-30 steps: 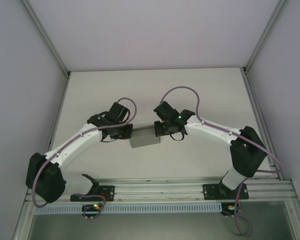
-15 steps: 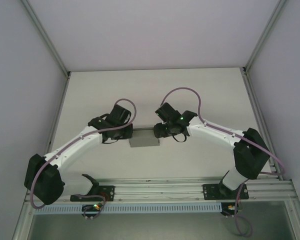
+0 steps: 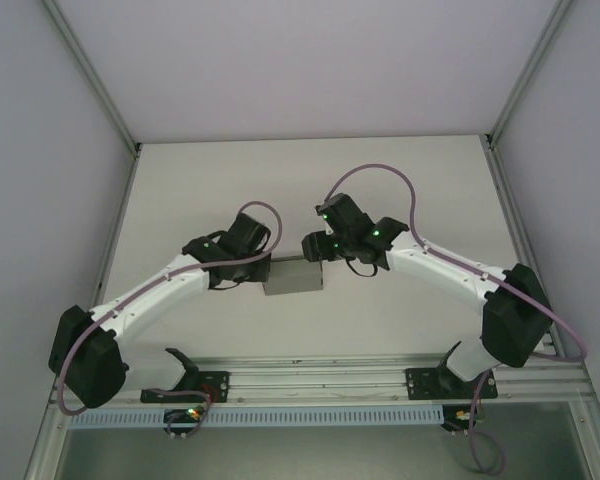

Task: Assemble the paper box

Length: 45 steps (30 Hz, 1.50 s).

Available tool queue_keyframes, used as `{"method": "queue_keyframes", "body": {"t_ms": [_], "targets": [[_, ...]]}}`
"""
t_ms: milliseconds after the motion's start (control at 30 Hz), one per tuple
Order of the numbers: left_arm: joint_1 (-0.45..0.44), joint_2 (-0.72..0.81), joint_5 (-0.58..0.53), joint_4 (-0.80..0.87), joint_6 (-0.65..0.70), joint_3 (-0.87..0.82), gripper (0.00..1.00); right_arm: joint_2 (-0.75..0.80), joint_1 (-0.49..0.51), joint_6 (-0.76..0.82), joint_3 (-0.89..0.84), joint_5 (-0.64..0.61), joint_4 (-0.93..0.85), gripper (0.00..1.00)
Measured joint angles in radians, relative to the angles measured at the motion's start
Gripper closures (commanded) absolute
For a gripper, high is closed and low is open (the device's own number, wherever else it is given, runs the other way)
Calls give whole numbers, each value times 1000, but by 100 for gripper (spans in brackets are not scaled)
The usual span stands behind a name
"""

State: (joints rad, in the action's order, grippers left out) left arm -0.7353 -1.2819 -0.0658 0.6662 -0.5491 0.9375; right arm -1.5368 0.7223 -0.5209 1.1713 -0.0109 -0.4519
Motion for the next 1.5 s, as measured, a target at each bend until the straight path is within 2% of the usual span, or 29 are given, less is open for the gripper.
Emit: {"method": "queue_keyframes", "body": {"t_ms": [67, 100, 167, 467, 500, 533, 567, 667, 700, 867, 1000, 1133, 1233, 1333, 1500], "targets": [[-6, 2, -2, 0, 8, -1, 99, -26, 0, -14, -2, -4, 1, 46], [-9, 3, -3, 0, 12, -1, 94, -38, 0, -22, -5, -4, 1, 47], [-12, 6, -2, 3, 32, -1, 77, -50, 0, -43, -27, 2, 8, 47], [-38, 60, 59, 40, 92, 5, 51, -35, 13, -122, -92, 11, 74, 49], [-37, 73, 66, 40, 94, 10, 39, -33, 13, -131, -97, 11, 80, 49], [-37, 82, 69, 40, 95, 15, 31, -33, 13, -135, -99, 11, 84, 49], [-37, 92, 70, 40, 89, 23, 29, -33, 13, -139, -100, 11, 87, 49], [-33, 103, 58, 50, 64, 58, 5, -32, 15, -143, -105, 10, 95, 49], [-25, 101, 53, 48, 50, 69, 0, -31, 17, -145, -111, 8, 104, 48], [93, 76, 85, 5, -7, 59, 0, -12, 33, -140, -158, -21, 172, 47], [178, 42, 169, -102, -54, -27, 9, 0, 41, -127, -196, -45, 235, 46], [187, 48, 246, -196, -92, -128, 19, 4, 55, -107, -227, -69, 293, 46], [194, 77, 277, -272, -121, -180, 31, 13, 59, -102, -259, -84, 344, 45], [195, 97, 299, -339, -140, -225, 36, 25, 63, -99, -302, -91, 411, 46], [195, 153, 331, -462, -181, -332, 45, 67, 71, -54, -461, -89, 658, 52]]}}
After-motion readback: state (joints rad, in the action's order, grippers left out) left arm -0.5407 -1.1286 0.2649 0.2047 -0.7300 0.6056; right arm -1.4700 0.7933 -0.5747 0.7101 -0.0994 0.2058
